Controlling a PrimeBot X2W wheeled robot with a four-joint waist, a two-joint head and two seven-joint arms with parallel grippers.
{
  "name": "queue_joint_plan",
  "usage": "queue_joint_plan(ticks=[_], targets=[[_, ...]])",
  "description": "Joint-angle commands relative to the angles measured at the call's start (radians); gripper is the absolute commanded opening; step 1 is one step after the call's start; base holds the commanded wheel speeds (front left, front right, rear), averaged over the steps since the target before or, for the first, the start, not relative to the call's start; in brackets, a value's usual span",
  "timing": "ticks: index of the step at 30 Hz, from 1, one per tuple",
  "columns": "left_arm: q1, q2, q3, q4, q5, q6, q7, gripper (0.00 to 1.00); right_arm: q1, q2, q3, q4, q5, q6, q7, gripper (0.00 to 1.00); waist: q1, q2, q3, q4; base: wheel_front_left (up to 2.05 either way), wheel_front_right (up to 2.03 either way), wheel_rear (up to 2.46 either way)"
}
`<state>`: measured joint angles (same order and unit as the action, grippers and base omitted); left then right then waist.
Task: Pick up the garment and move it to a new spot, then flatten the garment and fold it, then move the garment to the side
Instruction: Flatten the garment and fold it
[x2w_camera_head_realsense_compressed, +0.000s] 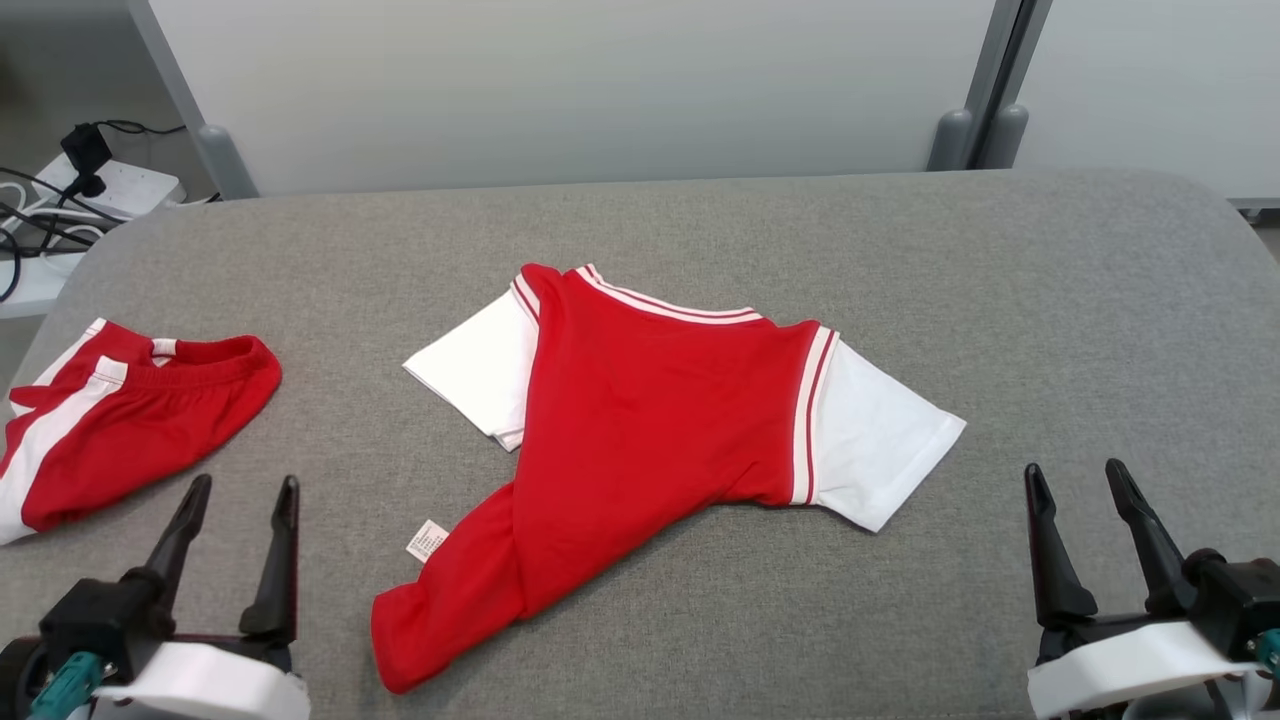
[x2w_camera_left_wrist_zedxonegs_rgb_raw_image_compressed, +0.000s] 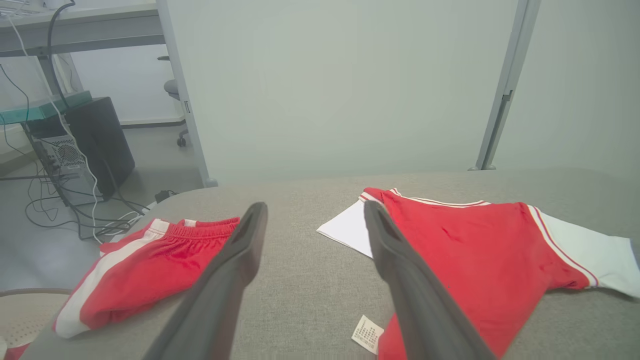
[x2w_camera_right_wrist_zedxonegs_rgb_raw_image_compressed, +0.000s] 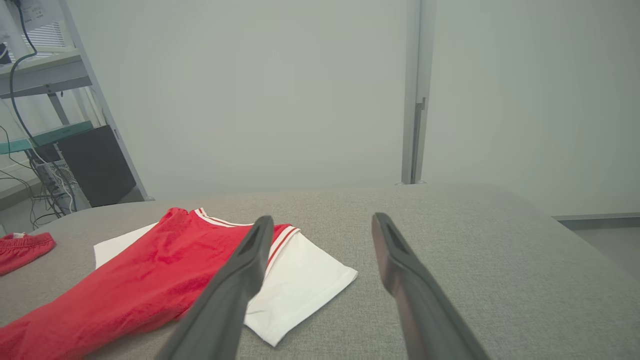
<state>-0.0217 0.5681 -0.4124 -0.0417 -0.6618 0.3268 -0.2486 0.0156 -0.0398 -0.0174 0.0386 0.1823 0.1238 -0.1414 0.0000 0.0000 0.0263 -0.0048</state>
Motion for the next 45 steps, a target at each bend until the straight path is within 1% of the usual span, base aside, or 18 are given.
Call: queue_joint_plan(ticks=[1,6,10,13,17,23,32,40,45], targets=[[-0.024,0.039,0.066,-0.012,0.004,-0.013,-0.013,1.0,-0.014,-0.01,0.027,-0.029,-0.008,0.007,-0.007,1.0,0.0,0.0,-0.006,-0.001,0.0,0.0,0.0],[0.044,0.029,0.126,-0.002,0.037,-0.065,-0.013,1.0,0.018,-0.01,0.023,-0.029,-0.009,0.007,-0.002,1.0,0.0,0.0,-0.027,0.003,0.0,0.0,0.0],[0.084,0.008,0.158,0.012,0.05,-0.094,-0.013,1.0,0.041,-0.011,0.021,-0.031,-0.008,0.007,0.004,1.0,0.0,0.0,-0.036,0.006,0.0,0.0,0.0],[0.103,-0.011,0.173,0.022,0.059,-0.106,-0.013,1.0,0.055,-0.011,0.021,-0.034,-0.007,0.007,0.006,1.0,0.0,0.0,-0.042,0.008,0.0,0.0,0.0],[0.119,-0.036,0.185,0.028,0.067,-0.114,-0.013,1.0,0.063,-0.011,0.021,-0.035,-0.002,0.007,0.008,1.0,0.0,0.0,-0.047,0.008,0.0,0.0,0.0],[0.124,-0.055,0.193,0.034,0.077,-0.124,-0.013,1.0,0.058,-0.011,0.023,-0.035,0.002,0.007,0.008,1.0,0.0,0.0,-0.046,0.009,0.0,0.0,0.0],[0.124,-0.066,0.195,0.039,0.077,-0.128,-0.011,1.0,0.052,-0.01,0.023,-0.033,0.002,0.007,0.009,1.0,0.0,0.0,-0.042,0.008,0.0,0.0,0.0],[0.112,-0.062,0.169,0.031,0.078,-0.136,0.015,1.0,0.046,-0.01,0.027,-0.03,0.003,0.007,0.008,1.0,0.0,0.0,-0.035,0.005,0.0,0.0,0.0],[0.104,-0.06,0.16,0.021,0.084,-0.13,0.025,1.0,0.045,-0.01,0.026,-0.032,0.003,0.007,0.008,1.0,0.0,0.0,-0.034,0.004,0.0,0.0,0.0]])
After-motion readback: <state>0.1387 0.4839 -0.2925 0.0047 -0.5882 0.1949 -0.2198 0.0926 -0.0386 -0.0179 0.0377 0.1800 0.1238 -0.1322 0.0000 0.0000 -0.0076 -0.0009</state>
